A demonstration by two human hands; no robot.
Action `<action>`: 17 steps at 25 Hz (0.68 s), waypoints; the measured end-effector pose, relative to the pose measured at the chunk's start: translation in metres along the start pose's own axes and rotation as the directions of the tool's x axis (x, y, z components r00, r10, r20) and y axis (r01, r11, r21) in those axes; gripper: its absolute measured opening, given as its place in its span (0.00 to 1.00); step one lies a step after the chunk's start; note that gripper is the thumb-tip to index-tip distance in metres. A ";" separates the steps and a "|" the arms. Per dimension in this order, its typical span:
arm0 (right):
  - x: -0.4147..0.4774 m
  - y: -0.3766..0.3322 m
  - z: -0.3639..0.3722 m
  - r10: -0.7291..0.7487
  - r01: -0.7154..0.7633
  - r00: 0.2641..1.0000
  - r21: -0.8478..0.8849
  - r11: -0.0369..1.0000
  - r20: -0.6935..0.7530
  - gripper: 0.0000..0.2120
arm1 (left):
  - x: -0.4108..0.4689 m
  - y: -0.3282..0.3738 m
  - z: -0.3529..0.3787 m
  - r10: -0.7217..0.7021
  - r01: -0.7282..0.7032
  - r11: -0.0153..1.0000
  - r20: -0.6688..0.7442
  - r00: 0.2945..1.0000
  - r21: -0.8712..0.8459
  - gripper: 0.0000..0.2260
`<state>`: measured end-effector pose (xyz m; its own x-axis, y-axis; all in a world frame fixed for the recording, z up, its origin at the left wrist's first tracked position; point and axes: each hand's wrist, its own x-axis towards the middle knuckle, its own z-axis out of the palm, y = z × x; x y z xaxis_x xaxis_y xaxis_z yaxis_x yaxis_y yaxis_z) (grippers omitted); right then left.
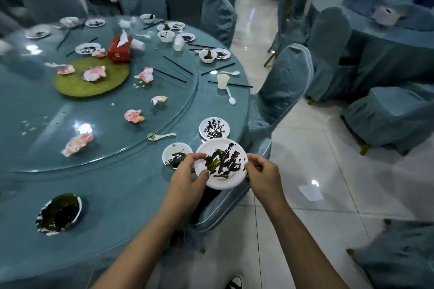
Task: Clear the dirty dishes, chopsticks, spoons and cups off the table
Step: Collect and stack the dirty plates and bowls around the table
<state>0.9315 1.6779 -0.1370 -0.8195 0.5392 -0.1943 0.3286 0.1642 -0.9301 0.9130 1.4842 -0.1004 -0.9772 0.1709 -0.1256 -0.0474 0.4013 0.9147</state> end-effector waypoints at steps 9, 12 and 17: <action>0.064 -0.009 -0.001 -0.066 0.070 0.969 -0.010 0.997 0.238 0.12 | 0.013 0.011 0.029 -0.063 0.058 0.998 -0.184 0.981 -0.033 0.15; 0.086 -0.010 0.003 -0.047 0.051 0.964 -0.010 0.999 0.262 0.10 | 0.026 0.015 0.035 -0.074 0.068 0.997 -0.212 0.974 -0.036 0.15; 0.132 -0.014 0.008 -0.052 0.075 0.950 -0.063 0.995 0.308 0.11 | 0.063 0.012 0.054 -0.113 0.096 0.992 -0.251 0.961 -0.080 0.14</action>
<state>0.8150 1.7404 -0.1524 -0.9403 0.2495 -0.2317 0.2948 0.2559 -0.9207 0.8625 1.5483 -0.1180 -0.9860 -0.1073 -0.1277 -0.1573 0.3427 0.9262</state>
